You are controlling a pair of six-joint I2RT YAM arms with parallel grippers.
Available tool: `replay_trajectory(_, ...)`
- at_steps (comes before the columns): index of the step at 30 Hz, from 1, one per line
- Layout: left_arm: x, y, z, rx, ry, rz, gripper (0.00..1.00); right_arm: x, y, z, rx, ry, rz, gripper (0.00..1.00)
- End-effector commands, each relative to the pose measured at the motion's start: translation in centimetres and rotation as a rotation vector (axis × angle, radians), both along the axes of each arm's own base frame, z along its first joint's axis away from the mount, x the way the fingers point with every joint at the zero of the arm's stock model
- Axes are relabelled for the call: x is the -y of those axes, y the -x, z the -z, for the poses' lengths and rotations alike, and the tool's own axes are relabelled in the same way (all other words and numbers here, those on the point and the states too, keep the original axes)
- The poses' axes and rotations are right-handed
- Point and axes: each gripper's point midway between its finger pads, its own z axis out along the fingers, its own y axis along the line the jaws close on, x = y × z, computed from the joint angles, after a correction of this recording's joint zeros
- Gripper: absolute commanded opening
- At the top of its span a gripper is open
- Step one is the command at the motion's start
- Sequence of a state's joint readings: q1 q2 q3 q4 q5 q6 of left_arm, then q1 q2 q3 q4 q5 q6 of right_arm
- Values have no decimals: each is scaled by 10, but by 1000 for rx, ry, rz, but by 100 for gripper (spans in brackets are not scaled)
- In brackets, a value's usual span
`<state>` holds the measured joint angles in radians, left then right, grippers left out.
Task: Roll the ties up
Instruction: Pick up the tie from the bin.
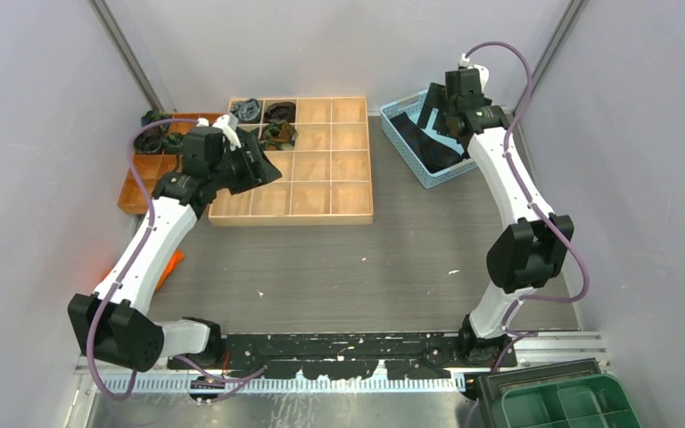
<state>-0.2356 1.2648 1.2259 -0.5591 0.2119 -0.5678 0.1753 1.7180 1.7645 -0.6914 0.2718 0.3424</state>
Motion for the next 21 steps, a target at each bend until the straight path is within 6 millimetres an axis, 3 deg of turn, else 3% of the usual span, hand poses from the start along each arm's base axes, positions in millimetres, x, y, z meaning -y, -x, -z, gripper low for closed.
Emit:
replay_trajectory(1,0,-13,-12,49,-6,-1,66,5,-16,-5,21,40,25,100)
replay_trajectory(13,-2,-27,29,-20,-65,-3,65,7,-101,72,-89,143,73,99)
replay_trajectory(21,4,-42,58,-85,-82,22,64,-3,-141,119,-117,93,63,94)
